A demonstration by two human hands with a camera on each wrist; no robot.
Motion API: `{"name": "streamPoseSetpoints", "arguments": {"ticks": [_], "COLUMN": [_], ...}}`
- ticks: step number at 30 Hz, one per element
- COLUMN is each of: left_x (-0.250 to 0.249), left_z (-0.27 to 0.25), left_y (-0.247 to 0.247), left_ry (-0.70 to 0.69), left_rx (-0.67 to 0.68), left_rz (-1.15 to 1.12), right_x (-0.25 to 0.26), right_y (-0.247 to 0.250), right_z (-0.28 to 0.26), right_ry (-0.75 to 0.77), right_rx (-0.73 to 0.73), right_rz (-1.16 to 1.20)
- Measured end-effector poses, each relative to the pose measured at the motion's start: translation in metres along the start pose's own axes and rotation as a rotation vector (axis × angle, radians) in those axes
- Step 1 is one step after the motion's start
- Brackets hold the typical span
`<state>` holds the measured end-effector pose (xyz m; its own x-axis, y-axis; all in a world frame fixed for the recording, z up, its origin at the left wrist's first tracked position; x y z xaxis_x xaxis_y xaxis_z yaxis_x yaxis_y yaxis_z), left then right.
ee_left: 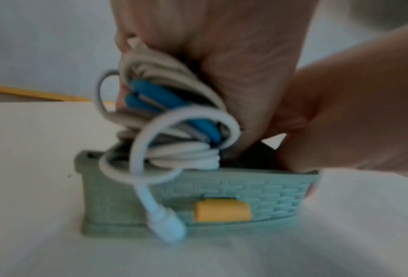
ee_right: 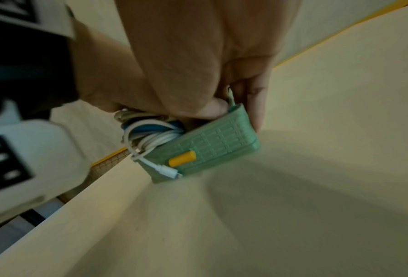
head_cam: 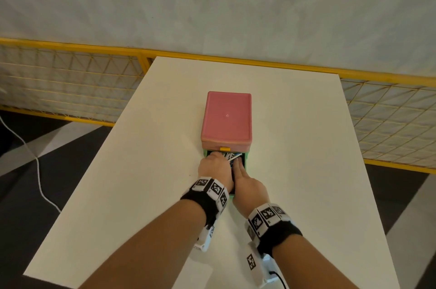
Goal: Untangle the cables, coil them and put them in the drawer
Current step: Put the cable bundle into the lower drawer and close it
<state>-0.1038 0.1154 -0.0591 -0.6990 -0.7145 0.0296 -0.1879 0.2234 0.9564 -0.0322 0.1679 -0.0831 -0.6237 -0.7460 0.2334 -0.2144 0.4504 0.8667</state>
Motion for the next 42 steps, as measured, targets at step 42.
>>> {"name": "streamPoseSetpoints", "arguments": {"ticks": [42], "left_x": [0.006], "left_z": [-0.007], "left_y": [-0.027], "left_ry": [0.019], "left_rx": [0.149], "left_rz": [-0.215], "right_x": [0.000], "right_y": [0.000], "right_z": [0.000], "right_ry": [0.059], "right_rx": [0.032], "right_rz": [-0.111]}}
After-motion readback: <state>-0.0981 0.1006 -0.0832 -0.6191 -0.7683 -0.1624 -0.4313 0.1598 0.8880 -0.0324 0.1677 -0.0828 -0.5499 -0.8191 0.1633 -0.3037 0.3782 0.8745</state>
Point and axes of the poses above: each hand's wrist, its own z-axis towards the middle knuckle, its own y-axis out of the back of the hand, x = y × z, the point moved 5 cm from there along z, towards the middle knuckle, and after that the axes turned 14 degrees about -y, right-handed, at the moved point
